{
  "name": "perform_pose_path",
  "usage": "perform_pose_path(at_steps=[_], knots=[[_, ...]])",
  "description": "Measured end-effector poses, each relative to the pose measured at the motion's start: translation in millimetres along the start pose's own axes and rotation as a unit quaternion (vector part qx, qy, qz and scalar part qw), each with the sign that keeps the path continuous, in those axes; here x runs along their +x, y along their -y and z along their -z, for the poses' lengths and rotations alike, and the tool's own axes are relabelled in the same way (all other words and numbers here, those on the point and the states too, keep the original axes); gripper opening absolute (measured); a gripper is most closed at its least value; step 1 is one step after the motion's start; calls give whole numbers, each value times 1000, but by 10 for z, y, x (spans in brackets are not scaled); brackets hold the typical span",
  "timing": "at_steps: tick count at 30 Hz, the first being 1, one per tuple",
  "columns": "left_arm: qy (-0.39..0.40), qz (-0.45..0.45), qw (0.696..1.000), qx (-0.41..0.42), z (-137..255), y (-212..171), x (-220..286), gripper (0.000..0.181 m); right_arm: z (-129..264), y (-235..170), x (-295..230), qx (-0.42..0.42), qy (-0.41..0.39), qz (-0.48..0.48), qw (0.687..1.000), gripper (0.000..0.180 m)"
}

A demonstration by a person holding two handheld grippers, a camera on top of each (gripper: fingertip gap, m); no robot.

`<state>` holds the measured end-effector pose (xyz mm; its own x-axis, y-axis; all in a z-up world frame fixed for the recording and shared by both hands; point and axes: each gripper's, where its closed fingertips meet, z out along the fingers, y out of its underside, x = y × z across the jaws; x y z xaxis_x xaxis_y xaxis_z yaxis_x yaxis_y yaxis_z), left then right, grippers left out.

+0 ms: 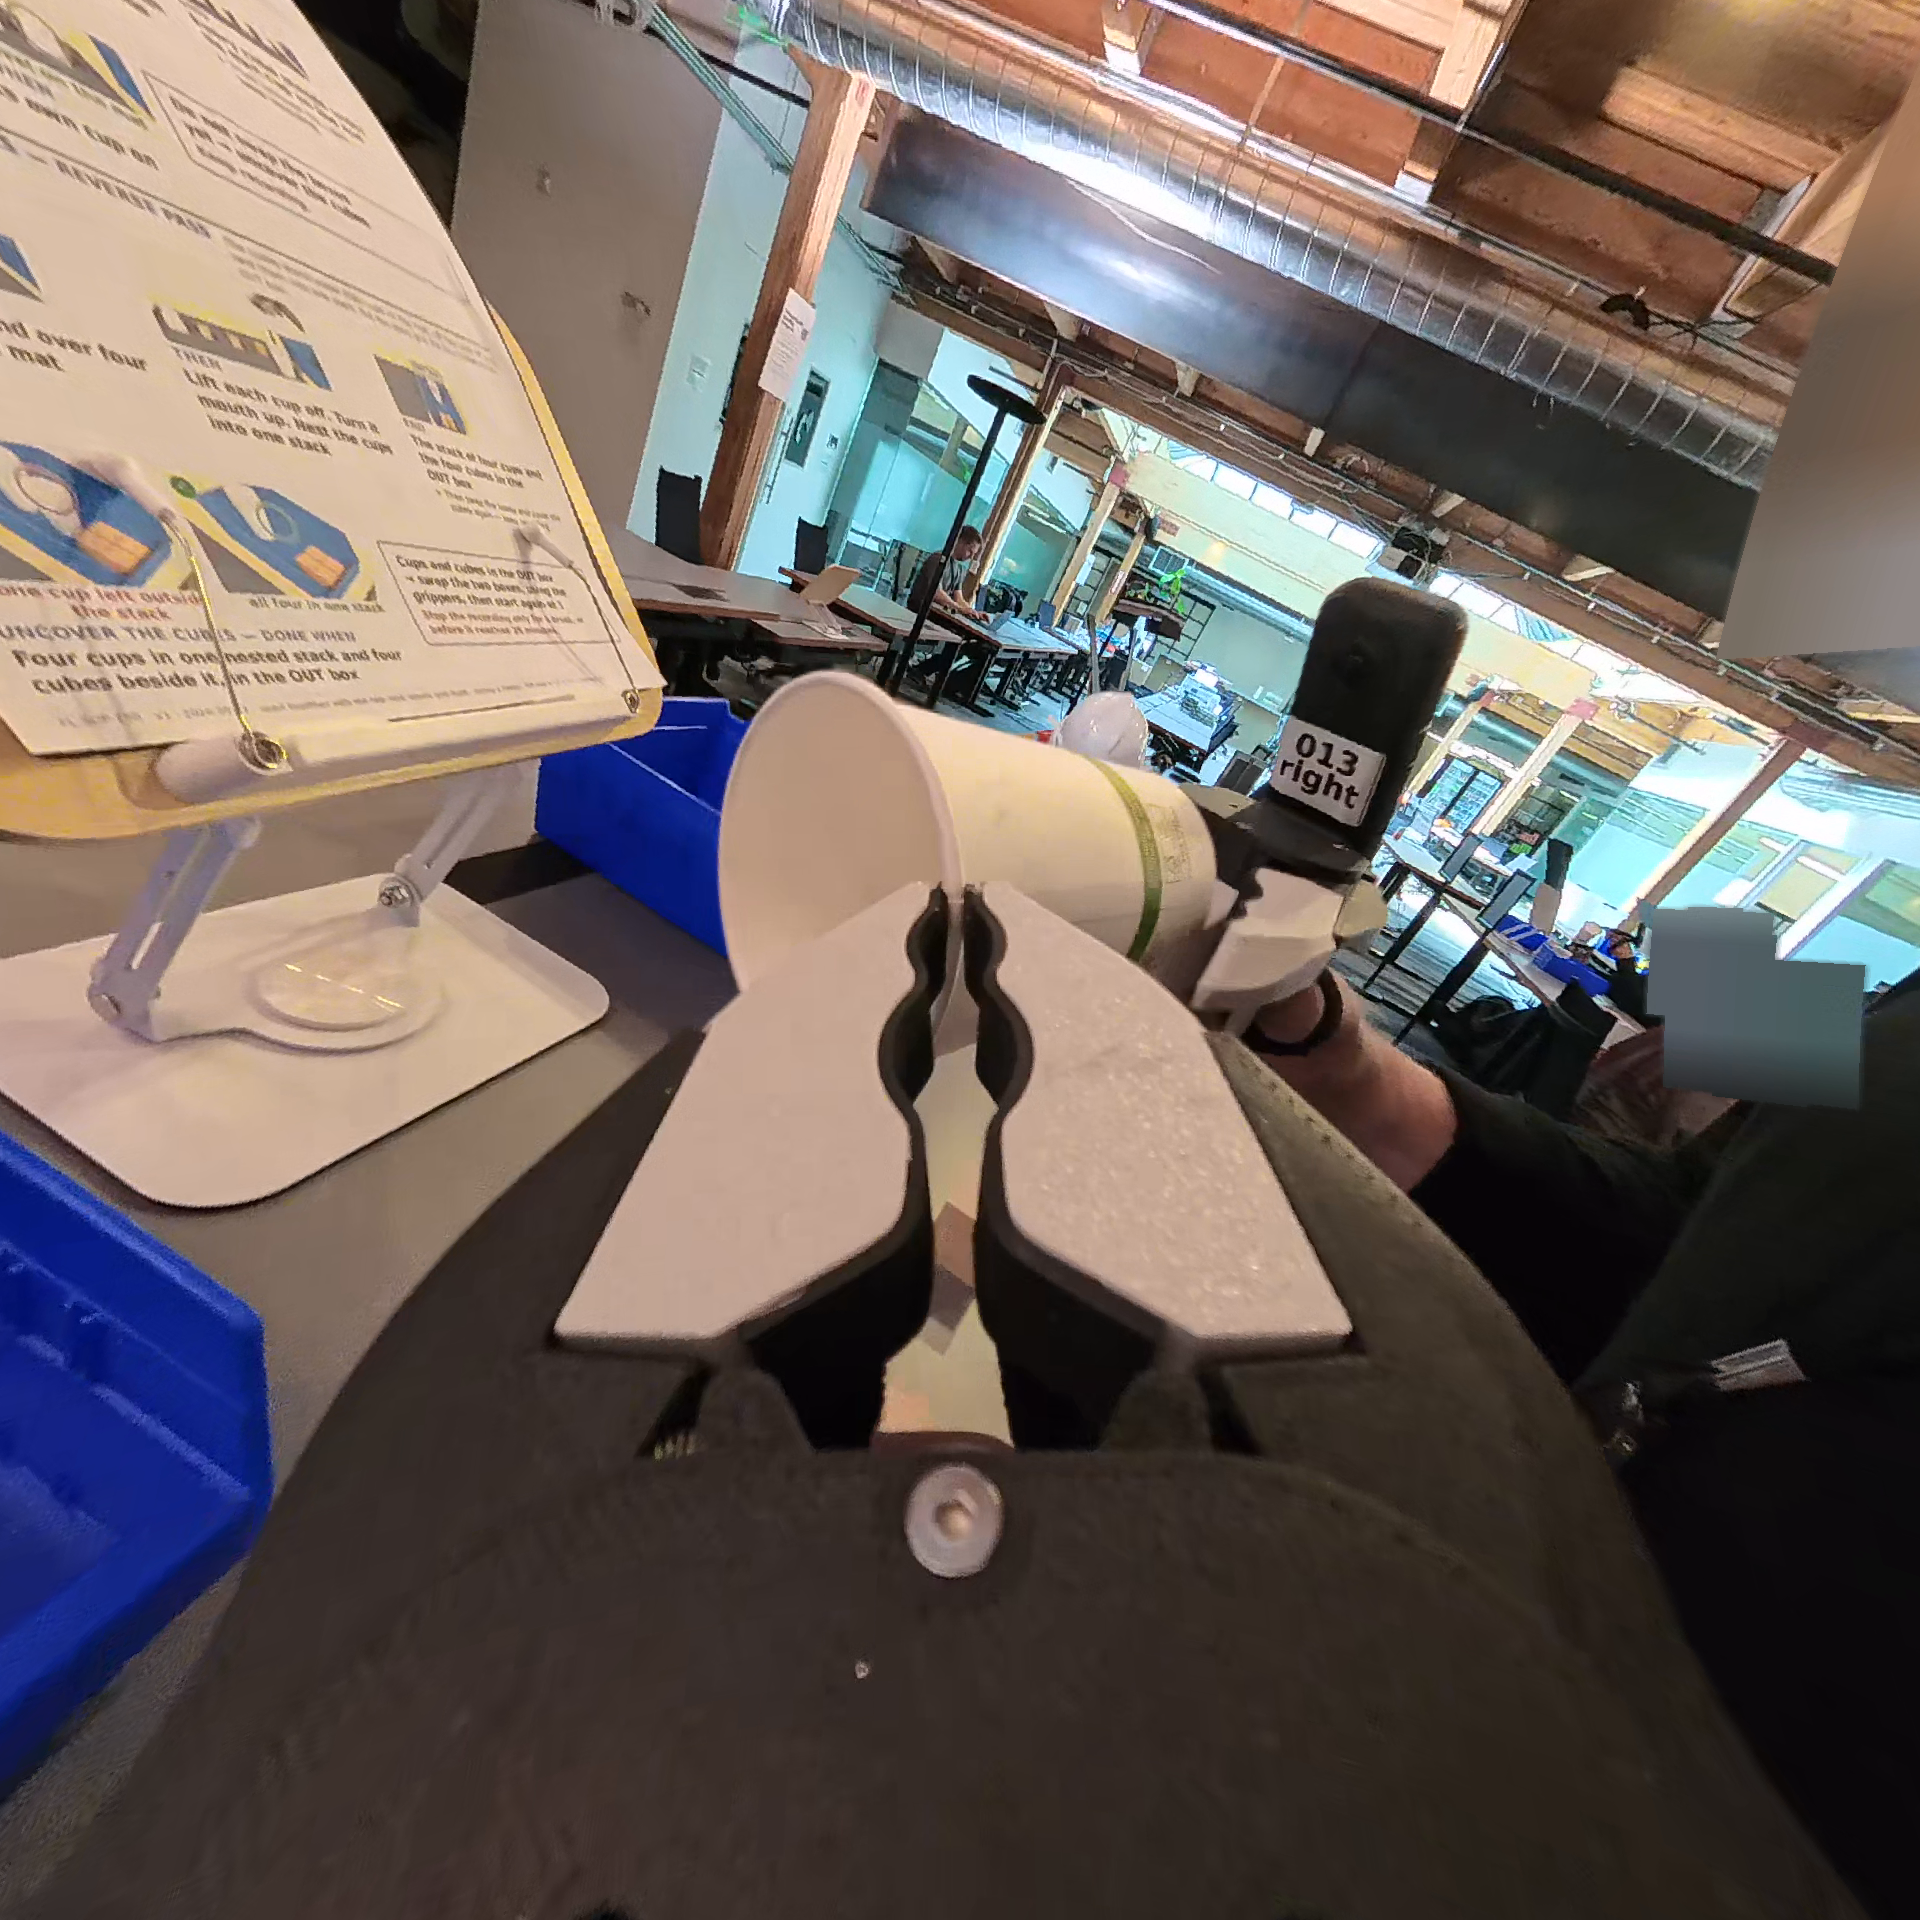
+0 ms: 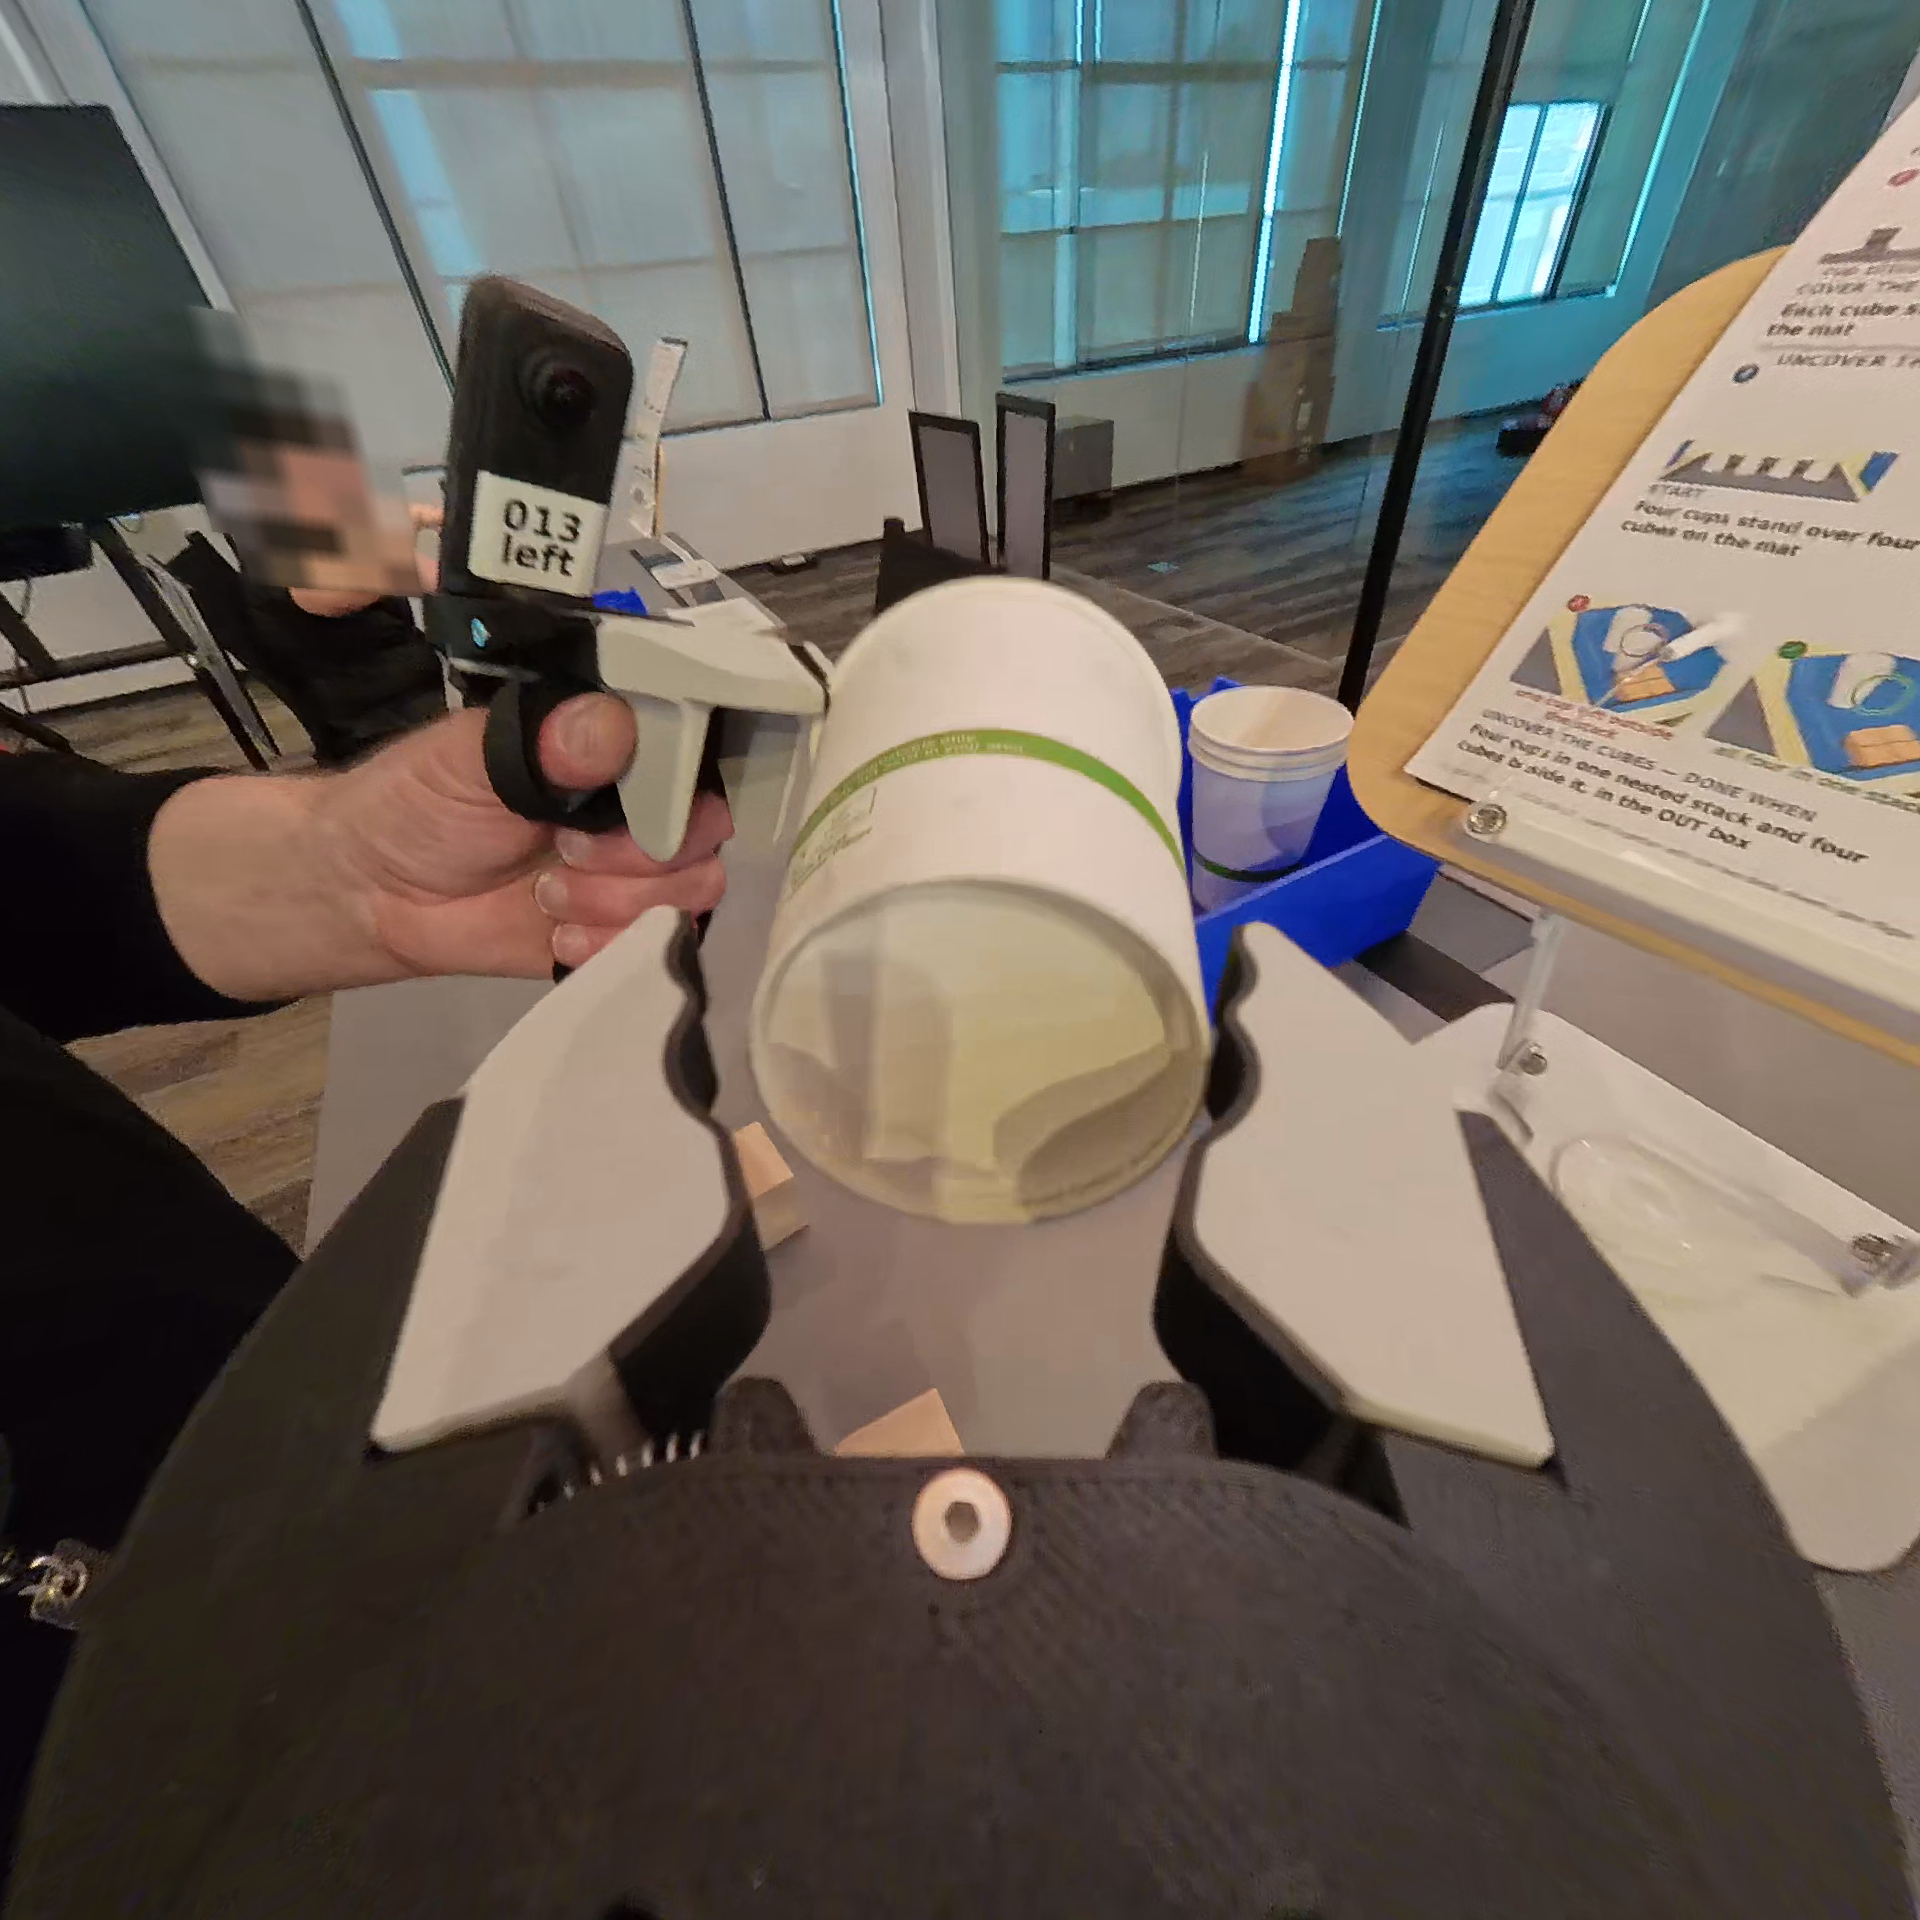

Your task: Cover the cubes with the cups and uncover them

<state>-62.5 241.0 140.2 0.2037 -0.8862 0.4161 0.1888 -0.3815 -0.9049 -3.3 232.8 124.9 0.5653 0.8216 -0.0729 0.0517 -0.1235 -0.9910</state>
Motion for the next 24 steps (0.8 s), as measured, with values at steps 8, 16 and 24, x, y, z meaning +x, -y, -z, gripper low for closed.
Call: perform_pose_path(at_steps=[8,16,24], knots=[[-9,7,1000,-8,12,-67,-7,3,10,20,-18,9,-1,-16,1000,87],[31,-40,998,-31,215,-33,-250,0,988,-221,562,-162,-71,-85,980,88],[62,-63,994,-64,306,-143,-486,0,2584,-926,892,-432,-156,-202,865,88]])
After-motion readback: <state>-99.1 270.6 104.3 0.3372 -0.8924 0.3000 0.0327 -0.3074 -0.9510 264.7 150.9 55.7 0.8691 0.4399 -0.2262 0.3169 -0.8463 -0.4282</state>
